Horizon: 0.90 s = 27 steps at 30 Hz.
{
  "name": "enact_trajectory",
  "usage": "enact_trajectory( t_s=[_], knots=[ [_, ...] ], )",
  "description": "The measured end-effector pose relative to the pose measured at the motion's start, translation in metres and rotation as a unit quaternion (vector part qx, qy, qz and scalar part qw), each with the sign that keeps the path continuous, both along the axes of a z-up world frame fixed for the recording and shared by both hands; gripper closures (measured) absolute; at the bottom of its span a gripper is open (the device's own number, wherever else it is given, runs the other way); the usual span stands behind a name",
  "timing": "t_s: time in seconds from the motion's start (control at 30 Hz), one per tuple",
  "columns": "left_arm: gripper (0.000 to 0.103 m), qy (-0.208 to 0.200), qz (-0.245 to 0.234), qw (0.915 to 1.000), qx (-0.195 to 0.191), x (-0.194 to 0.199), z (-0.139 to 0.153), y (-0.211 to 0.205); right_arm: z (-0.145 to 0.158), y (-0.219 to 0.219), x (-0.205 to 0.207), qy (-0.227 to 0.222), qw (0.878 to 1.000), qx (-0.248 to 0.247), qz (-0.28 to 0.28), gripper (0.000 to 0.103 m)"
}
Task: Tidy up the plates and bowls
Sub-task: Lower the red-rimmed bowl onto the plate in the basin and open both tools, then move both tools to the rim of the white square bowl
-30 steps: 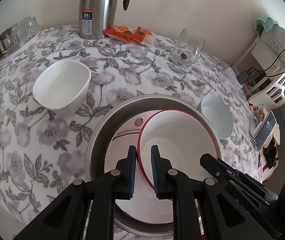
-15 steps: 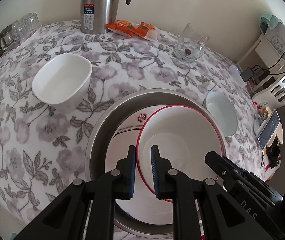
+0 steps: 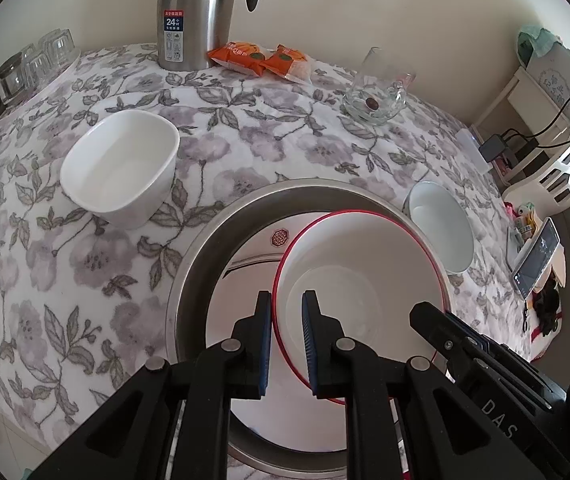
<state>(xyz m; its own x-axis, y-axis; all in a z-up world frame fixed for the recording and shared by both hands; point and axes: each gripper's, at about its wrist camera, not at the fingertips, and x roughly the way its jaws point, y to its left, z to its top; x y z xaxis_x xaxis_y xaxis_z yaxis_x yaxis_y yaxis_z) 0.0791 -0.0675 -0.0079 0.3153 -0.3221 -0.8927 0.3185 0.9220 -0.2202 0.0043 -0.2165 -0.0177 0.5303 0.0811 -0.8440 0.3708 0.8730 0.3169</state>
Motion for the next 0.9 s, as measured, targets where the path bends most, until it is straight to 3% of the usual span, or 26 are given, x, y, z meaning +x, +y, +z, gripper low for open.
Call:
enact_trajectory(
  t_s=[0.47,0.6,0.77,0.9],
  knots=[
    [0.085,-0.005,0.019,0.9998,-0.003,0.002,0.006,0.007,0.010,-0.007,-0.004,-0.022,1.000,0.006,-0.009,0.085],
    [0.071,-0.018,0.032,0.9993,-0.003,0.003,0.013,0.012,0.015,-0.009,-0.005,-0.032,0.999,0.001,-0.012,0.085],
    [0.065,-0.030,0.055,0.9980,0.006,0.004,0.019,0.019,0.017,-0.007,-0.003,-0.036,0.999,-0.005,-0.006,0.084],
    [0.052,-0.038,0.068,0.9969,0.015,0.004,0.022,0.024,0.017,-0.004,-0.001,-0.032,0.999,-0.013,-0.003,0.068]
  ],
)
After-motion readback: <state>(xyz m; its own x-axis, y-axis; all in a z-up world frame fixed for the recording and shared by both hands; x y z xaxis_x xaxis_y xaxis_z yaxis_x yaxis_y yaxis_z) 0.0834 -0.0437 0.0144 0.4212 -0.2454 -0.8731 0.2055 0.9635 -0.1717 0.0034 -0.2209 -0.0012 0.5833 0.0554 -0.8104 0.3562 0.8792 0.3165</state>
